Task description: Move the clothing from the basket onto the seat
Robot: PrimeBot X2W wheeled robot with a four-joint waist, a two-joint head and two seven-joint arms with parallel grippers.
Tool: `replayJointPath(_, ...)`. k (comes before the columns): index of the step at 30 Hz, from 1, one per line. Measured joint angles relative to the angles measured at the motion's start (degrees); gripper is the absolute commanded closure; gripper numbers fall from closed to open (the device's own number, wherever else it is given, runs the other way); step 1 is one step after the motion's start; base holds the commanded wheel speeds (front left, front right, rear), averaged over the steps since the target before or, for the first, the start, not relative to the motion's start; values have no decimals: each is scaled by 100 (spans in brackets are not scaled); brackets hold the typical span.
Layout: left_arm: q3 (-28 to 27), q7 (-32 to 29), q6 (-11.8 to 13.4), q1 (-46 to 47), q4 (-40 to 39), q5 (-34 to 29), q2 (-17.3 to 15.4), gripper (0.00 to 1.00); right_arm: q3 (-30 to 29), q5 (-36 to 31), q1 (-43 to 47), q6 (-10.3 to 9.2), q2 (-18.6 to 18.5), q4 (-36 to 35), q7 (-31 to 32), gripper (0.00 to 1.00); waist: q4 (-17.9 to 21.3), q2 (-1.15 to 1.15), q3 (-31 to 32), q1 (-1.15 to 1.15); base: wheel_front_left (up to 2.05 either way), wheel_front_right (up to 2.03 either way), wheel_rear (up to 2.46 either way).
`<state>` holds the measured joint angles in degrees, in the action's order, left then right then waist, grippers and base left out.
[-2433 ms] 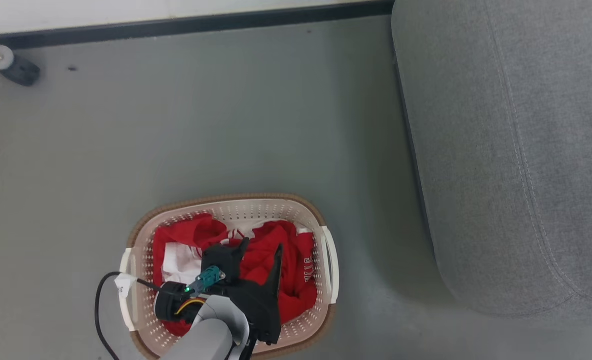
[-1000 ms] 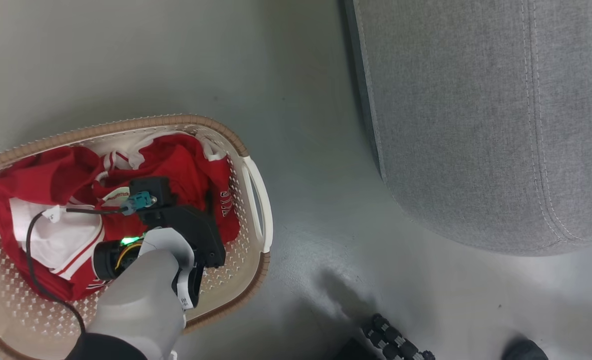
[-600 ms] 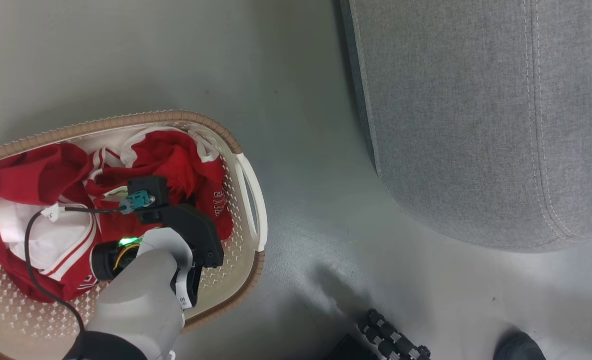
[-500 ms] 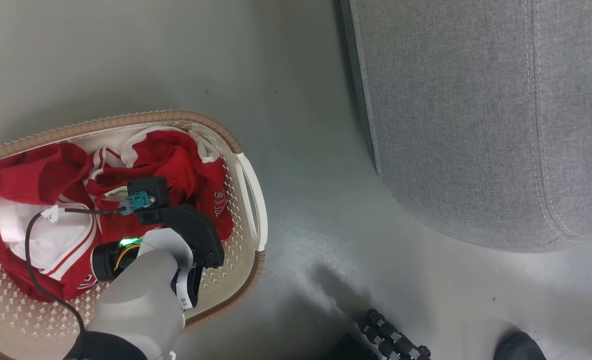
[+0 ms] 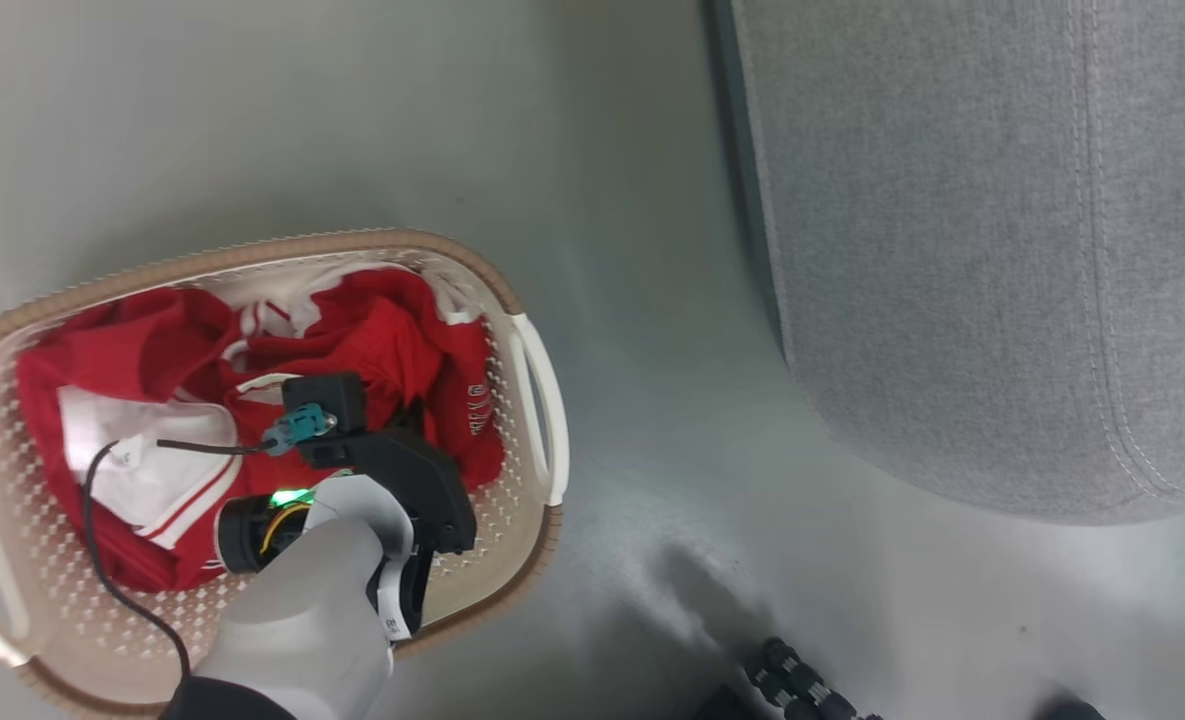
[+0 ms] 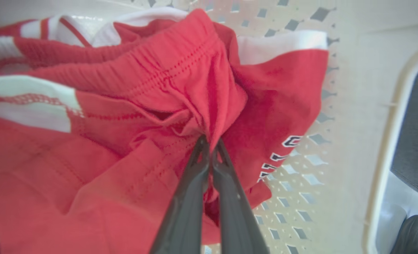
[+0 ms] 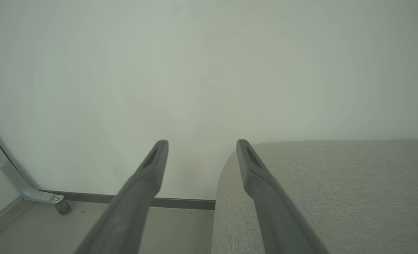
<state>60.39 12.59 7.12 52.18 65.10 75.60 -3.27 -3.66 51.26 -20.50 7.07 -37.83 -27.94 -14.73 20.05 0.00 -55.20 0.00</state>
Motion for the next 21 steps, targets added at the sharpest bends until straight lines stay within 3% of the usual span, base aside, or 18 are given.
replayJointPath(21, 634, 170, 0, -465, -740, 311, 8, 100, 309, -244, 309, 0, -74, 783, 0, 0, -780, 0, 1074, 0, 0, 0, 0)
